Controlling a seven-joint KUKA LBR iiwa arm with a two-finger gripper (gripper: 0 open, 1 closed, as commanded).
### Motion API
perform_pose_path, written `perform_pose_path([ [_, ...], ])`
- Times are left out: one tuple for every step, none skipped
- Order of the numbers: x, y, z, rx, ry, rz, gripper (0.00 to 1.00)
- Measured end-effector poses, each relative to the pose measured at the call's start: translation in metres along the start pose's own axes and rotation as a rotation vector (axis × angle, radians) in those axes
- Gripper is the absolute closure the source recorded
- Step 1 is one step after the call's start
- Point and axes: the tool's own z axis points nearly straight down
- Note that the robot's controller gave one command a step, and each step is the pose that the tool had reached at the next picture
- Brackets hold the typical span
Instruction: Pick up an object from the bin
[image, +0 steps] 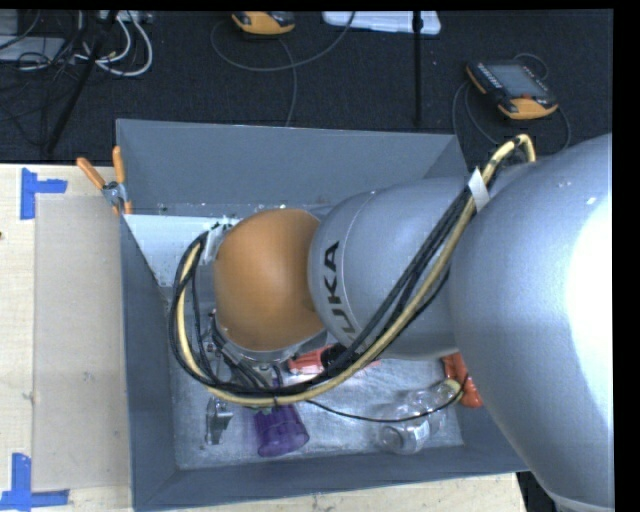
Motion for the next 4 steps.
perform_pose_path([
  [-0.002,-0.001,-0.004,-0.002,-0.007,0.004,0.00],
  [0.005,-0.011,-0.025,0.000,-0.003,-0.075,0.00],
  [0.011,-0.013,-0.062,-0.002,-0.014,-0.328,0.00],
  [0.017,-0.040,-0.026,-0.003,-0.018,-0.414,0.00],
])
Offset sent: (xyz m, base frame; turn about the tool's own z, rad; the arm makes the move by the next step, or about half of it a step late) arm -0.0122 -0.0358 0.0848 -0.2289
